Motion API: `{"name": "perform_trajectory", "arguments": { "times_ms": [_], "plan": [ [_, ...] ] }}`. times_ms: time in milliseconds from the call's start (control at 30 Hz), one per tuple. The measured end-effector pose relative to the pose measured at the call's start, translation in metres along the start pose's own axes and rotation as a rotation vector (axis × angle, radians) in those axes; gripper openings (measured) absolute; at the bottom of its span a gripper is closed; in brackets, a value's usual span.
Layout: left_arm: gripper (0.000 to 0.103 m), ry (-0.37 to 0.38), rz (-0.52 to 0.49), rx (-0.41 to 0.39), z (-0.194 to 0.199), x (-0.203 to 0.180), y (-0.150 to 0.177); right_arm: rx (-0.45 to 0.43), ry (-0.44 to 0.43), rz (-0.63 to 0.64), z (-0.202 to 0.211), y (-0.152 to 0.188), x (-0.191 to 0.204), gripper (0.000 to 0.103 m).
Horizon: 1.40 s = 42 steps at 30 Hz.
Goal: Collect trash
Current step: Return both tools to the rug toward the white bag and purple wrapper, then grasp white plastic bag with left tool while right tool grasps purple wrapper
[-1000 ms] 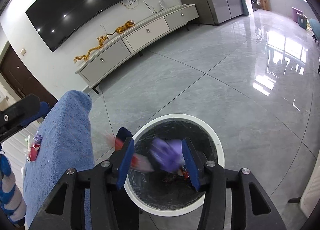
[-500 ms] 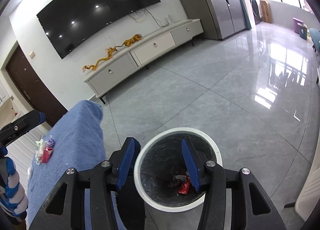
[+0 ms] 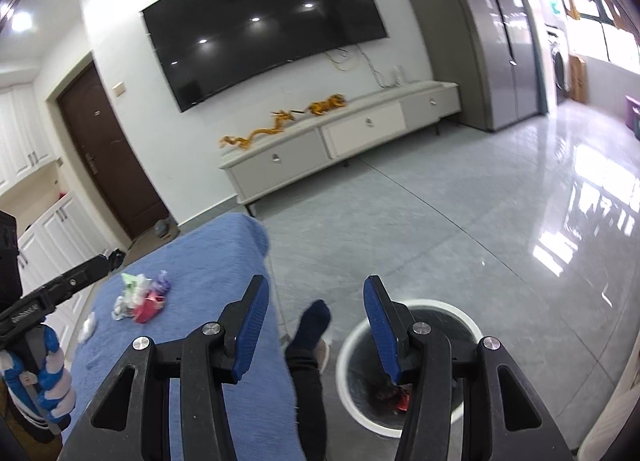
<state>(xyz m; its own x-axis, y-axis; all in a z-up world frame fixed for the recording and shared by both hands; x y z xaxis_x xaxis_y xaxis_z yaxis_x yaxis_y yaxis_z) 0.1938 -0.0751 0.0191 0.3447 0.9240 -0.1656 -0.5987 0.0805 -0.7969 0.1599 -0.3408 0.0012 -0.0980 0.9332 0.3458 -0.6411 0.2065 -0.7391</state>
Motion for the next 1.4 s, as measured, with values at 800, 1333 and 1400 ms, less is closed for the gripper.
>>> {"name": "perform_trajectory", "arguments": {
  "times_ms": [800,1333,1400],
  "plan": [
    [0.069,-0.369,0.164,0.152,-0.013,0.288,0.09,0.3,-0.27,0.213,-0.221,0.032,0.2,0.047],
    [0.07,-0.268,0.109,0.244,-0.069,0.301,0.112,0.467,-0.392,0.306,-0.315,0.09,0.285,0.051],
    [0.069,-0.25,0.136,0.245,-0.071,0.305,0.115,0.472,-0.405,0.298,-0.315,0.095,0.289,0.053]
  ]
}}
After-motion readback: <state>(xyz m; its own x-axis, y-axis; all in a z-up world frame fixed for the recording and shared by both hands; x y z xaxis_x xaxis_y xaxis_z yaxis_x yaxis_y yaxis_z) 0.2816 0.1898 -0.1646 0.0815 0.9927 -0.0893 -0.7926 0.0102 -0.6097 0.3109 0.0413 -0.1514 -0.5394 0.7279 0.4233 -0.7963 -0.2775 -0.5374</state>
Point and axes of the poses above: each gripper's, at about its wrist camera, not at the fingertips, and z roughly against the way its jaws point, x to its left, y to its underside, the point moved 6 cm from there along -z, roughly the way its jaws point, and after that the axes turned 3 degrees about -z, right-handed, at the moved point
